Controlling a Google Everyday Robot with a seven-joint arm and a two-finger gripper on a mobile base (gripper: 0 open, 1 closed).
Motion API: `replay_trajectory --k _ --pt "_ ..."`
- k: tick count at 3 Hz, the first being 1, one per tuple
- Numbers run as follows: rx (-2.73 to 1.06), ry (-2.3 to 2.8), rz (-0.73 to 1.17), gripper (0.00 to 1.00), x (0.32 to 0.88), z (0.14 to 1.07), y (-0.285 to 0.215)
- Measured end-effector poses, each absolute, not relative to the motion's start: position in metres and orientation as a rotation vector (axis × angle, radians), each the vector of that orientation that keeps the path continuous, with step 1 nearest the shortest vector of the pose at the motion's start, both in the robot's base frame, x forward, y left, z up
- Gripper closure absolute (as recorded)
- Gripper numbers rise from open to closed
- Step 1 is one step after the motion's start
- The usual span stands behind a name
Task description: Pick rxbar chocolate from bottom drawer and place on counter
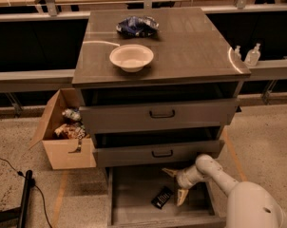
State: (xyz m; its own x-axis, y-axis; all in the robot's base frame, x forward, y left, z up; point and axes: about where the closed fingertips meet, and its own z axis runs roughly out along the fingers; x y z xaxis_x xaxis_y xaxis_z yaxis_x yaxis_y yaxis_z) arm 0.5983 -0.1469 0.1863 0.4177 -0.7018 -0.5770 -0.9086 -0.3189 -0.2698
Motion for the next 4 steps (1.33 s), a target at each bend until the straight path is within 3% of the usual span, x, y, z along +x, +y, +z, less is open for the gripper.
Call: replay_trajectory --k 4 --pt "-2.189 1.368 0.387 0.00 0.596 0.147 -0.134"
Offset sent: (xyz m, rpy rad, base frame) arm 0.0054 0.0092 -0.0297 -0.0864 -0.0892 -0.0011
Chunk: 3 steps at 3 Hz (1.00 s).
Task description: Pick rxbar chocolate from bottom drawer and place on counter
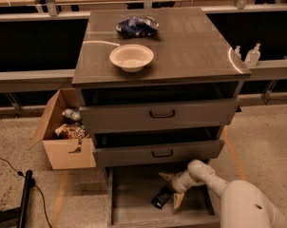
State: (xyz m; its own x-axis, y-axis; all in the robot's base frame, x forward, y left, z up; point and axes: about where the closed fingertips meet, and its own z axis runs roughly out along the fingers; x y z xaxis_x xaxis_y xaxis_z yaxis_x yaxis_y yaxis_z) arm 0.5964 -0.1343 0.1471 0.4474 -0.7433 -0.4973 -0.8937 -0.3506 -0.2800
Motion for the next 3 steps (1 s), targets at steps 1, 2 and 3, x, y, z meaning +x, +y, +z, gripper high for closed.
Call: replay_trajectory --k 1,2,3 --pt "-2.230 1.387 0.421 0.00 0.594 0.128 -0.133" --pt "-2.243 1.387 0.432 0.00 0.592 0.123 -0.131" --pt "-2.259 1.383 0.453 0.00 0.590 0.118 -0.128"
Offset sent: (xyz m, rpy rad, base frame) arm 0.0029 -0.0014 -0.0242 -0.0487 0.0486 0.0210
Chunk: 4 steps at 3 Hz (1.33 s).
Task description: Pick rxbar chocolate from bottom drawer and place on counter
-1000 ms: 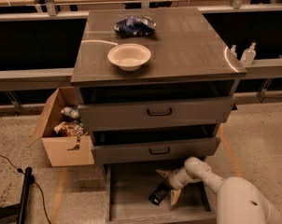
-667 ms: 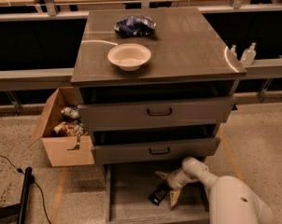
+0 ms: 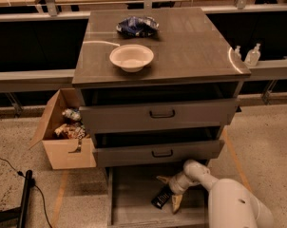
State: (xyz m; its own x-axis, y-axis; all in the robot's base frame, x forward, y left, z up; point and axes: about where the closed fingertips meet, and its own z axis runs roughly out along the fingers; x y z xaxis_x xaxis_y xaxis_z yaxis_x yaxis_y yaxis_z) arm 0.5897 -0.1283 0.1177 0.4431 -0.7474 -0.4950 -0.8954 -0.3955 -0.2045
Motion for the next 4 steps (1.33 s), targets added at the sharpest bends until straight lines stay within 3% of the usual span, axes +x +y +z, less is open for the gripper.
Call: replay_trajectory --k 2,3,4 --pt "-2.286 1.381 0.487 0.00 0.5869 0.1088 -0.1261" --pt "-2.305 1.375 0.506 0.15 0.5849 0.1049 -0.1243" --pt "-2.319 1.370 0.517 0.39 0.5839 0.1030 -0.1234"
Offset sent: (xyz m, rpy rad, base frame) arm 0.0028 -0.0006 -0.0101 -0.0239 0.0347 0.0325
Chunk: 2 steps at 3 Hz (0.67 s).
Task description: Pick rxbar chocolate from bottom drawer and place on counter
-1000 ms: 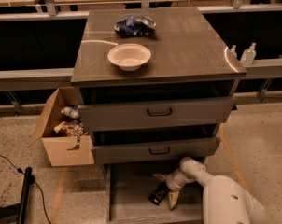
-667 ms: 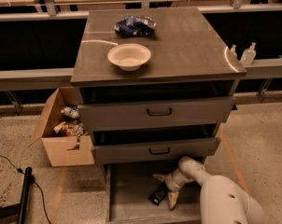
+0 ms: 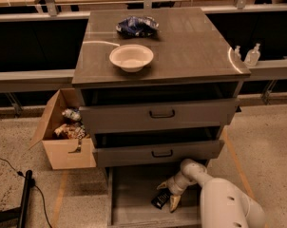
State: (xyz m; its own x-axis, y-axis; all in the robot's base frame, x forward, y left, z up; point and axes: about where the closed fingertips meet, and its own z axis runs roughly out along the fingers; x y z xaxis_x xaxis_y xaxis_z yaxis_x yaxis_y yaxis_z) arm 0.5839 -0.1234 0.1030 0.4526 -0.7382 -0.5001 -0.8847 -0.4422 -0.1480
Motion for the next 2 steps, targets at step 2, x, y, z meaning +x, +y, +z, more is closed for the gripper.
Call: replay_trajectory --k 2 --pt "-2.326 1.366 0.521 0.84 0.5833 0.1105 -0.1230"
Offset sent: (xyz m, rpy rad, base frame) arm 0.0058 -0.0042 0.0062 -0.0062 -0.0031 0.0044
